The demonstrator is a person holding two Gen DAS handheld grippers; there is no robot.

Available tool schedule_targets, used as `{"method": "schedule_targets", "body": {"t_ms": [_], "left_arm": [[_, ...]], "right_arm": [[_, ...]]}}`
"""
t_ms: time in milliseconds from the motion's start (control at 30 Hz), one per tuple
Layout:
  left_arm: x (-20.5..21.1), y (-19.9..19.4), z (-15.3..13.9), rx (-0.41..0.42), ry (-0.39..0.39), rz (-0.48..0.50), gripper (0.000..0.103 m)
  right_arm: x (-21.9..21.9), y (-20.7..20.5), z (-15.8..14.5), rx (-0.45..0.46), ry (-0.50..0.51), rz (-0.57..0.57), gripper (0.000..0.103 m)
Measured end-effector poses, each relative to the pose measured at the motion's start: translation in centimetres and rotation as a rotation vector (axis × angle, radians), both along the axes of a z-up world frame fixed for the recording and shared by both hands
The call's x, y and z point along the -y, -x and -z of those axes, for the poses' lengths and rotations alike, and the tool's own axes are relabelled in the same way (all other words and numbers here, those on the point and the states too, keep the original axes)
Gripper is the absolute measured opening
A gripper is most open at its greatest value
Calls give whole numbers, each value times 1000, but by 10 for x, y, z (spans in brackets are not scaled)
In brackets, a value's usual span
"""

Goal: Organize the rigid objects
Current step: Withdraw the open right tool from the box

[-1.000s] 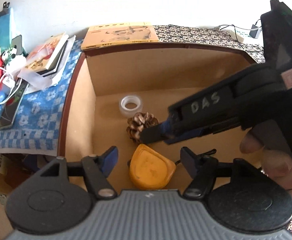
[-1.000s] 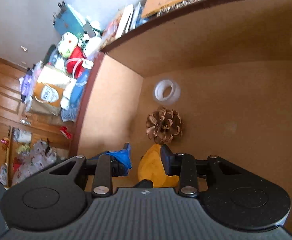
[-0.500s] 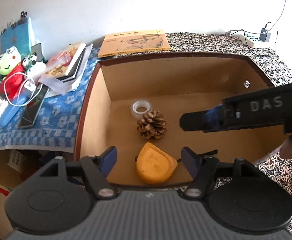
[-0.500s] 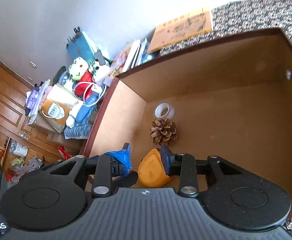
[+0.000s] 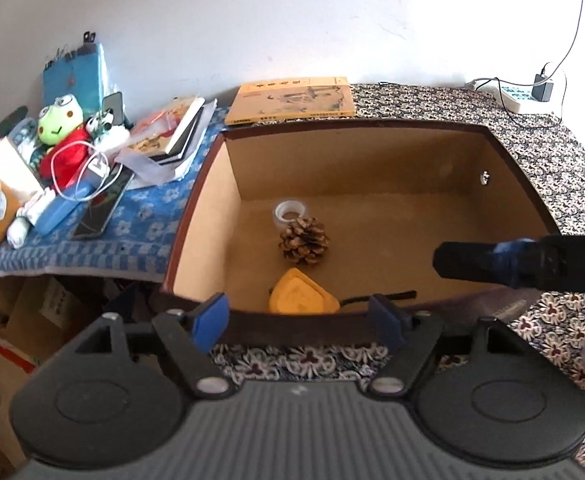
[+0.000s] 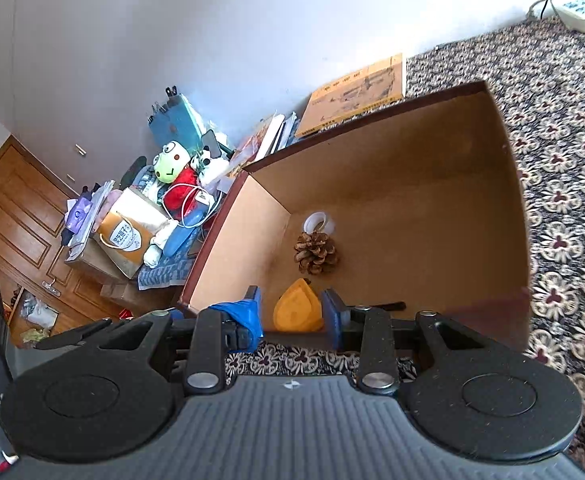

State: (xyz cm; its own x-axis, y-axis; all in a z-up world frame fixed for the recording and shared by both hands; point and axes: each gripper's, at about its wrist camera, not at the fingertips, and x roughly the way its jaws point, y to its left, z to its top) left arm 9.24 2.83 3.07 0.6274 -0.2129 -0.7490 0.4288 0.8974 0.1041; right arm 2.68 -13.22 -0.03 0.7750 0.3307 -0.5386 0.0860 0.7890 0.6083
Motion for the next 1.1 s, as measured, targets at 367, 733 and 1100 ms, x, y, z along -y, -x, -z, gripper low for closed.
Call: {"method": "schedule_targets", "body": {"t_ms": [367,733,1100], "left_arm": [[1,41,5,-4,-15,-45,80],[-1,60,15,-56,-39,-92,80],[-1,67,28,-87,-48,-101,80]], "right_arm": [[-3,40,4,60,48,27,17],[-9,61,18,34,48,-2,17],[-19,72,30,-38,93,-41,17]]}}
